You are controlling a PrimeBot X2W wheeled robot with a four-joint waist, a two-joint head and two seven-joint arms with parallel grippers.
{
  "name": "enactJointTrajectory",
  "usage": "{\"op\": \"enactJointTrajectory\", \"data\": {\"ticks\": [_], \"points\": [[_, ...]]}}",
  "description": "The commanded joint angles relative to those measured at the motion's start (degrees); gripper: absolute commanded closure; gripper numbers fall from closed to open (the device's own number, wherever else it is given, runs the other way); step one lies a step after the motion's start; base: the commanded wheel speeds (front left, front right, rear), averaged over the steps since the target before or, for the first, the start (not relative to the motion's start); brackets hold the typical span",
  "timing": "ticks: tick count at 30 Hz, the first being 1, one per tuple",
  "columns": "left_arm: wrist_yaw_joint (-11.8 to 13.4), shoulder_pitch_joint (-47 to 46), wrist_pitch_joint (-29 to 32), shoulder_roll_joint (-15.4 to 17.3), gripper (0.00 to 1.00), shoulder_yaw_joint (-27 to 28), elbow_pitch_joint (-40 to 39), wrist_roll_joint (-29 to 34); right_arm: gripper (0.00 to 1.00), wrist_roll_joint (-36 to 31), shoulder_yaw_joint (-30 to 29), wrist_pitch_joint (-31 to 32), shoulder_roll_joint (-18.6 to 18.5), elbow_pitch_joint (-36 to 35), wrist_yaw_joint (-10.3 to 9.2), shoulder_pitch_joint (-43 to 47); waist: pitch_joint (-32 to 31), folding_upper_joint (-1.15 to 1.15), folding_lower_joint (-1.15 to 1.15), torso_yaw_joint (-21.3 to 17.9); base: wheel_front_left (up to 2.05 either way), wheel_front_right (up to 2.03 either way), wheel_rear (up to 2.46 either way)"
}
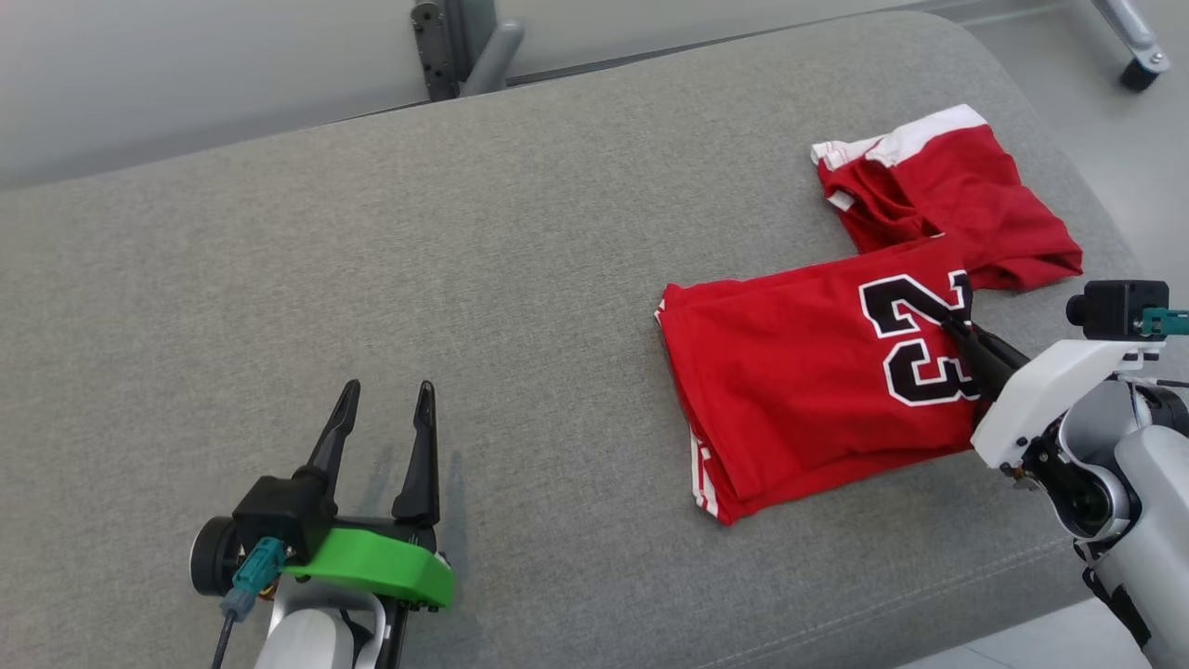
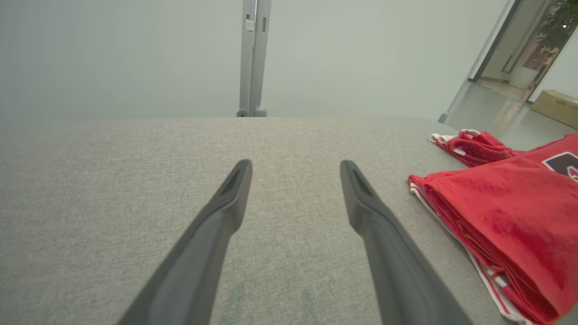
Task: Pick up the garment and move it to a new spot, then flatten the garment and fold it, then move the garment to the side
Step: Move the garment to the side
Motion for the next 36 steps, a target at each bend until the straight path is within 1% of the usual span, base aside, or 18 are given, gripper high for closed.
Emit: {"op": "enactJointTrajectory", "data": {"ticks": [1, 6, 11, 19, 27, 33, 36], "points": [[-0.3, -1.4, 0.0, 0.3, 0.00, 0.1, 0.3, 0.5, 1.00, -0.9, -0.5, -0.2, 0.5, -0.6, -0.01, -1.5, 2.9, 0.19, 0.00, -4.3, 0.00, 0.00, 0.00], [-0.5, -2.0, 0.0, 0.3, 0.00, -0.1, 0.9, 0.7, 1.00, -2.1, -0.8, -0.6, 1.2, -1.4, -0.01, -3.1, 3.0, 0.19, 0.00, -4.1, 0.00, 0.00, 0.00], [-0.4, -1.9, 0.0, 0.3, 0.00, 0.5, 1.4, 0.3, 1.00, -3.5, -1.0, 0.0, 1.9, -2.2, -0.01, -5.2, 2.3, 0.19, 0.00, -2.5, 0.00, 0.00, 0.00], [-0.4, -1.1, 0.0, 0.2, 0.00, 0.5, 1.5, -0.2, 1.00, -6.1, -3.4, 1.7, 1.9, -1.5, -0.01, -9.9, 1.5, 0.19, 0.00, 0.2, 0.00, 0.00, 0.00], [-0.3, -1.3, 0.0, 0.1, 0.00, 0.3, 1.5, -0.8, 1.00, -9.8, -8.6, 3.0, 0.3, 2.6, -0.01, -14.3, 2.1, 0.19, 0.00, 2.7, 0.00, 0.00, 0.00], [-0.4, -1.4, 0.0, 0.1, 0.00, 0.4, 1.4, -0.5, 1.00, -13.4, -13.7, 1.0, -0.7, 7.0, -0.01, -16.3, 2.9, 0.19, 0.00, 3.8, 0.00, 0.00, 0.00], [-0.6, -1.8, 0.0, 0.1, 0.00, 0.3, 1.5, -0.1, 1.00, -15.3, -16.4, -0.7, -0.4, 9.5, -0.01, -17.4, 3.7, 0.19, 0.00, 4.2, 0.00, 0.00, 0.00]]}}
